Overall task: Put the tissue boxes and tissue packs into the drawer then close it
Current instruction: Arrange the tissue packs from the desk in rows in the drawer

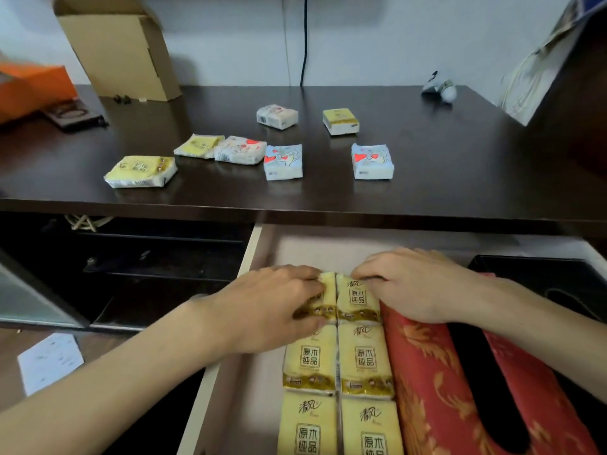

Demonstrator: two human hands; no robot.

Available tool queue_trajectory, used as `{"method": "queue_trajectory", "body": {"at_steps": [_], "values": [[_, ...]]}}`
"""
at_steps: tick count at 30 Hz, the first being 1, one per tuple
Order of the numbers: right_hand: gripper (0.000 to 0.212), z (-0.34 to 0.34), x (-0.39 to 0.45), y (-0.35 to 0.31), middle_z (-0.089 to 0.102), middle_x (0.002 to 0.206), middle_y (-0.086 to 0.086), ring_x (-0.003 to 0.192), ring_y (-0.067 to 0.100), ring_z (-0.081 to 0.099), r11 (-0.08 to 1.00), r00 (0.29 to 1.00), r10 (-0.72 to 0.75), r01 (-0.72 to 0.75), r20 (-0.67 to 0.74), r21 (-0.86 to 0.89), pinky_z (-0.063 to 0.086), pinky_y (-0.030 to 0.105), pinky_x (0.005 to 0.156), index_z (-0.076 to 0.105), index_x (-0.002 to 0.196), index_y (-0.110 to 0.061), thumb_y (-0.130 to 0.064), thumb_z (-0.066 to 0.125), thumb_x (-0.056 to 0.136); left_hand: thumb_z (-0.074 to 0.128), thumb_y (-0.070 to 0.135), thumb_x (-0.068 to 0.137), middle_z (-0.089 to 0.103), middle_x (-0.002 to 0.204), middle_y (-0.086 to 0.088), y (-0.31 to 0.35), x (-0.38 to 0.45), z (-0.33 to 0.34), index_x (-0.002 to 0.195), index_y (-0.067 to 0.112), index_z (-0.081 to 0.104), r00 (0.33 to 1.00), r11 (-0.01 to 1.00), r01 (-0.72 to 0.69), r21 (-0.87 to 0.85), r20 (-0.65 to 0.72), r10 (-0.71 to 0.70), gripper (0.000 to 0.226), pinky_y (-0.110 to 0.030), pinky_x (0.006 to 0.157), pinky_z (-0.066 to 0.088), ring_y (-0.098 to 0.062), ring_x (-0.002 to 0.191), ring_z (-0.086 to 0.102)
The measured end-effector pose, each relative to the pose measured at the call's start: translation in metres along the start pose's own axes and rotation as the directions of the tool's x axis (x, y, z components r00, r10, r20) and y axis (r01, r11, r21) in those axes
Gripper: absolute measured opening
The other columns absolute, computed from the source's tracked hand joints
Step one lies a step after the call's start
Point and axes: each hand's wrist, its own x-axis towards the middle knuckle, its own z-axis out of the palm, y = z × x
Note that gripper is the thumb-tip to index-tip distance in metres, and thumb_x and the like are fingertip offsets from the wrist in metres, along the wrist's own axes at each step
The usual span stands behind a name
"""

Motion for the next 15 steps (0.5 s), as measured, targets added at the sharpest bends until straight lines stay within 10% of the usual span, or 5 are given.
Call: {"method": "queue_trajectory", "body": {"at_steps": [8,15], "values": [[0.029,-0.017,-0.015,-0.007,0.068,0.103,-0.027,0.095,0.0,0.062,0.977,0.928,-0.045,0.118,-0.37,0.177,0.051,0.033,0.079,0.072,0.105,-0.04,-0.037,0.045,0.092,0.043,0.054,0.09,0.057,0.126,0.021,-0.015,-0.004,-0.038,0.126,0.035,0.058,0.962,0.992,0.024,-0.127,-0.266,-0.058,0.043,-0.031,0.095,0.048,-0.001,0.117,0.053],[0.025,-0.074,0.046,-0.045,0.066,0.107,-0.018,0.096,0.006,0.058,0.873,0.796,-0.113,0.366,-0.594,0.324,0.051,0.039,0.083,0.072,0.108,-0.035,-0.02,0.059,0.093,0.051,0.038,0.089,0.065,0.108,0.017,-0.08,-0.024,-0.08,0.109,0.029,0.07,0.618,0.876,0.227,-0.425,-0.632,-0.467,0.029,-0.035,0.086,0.052,-0.006,0.103,0.06]]}}
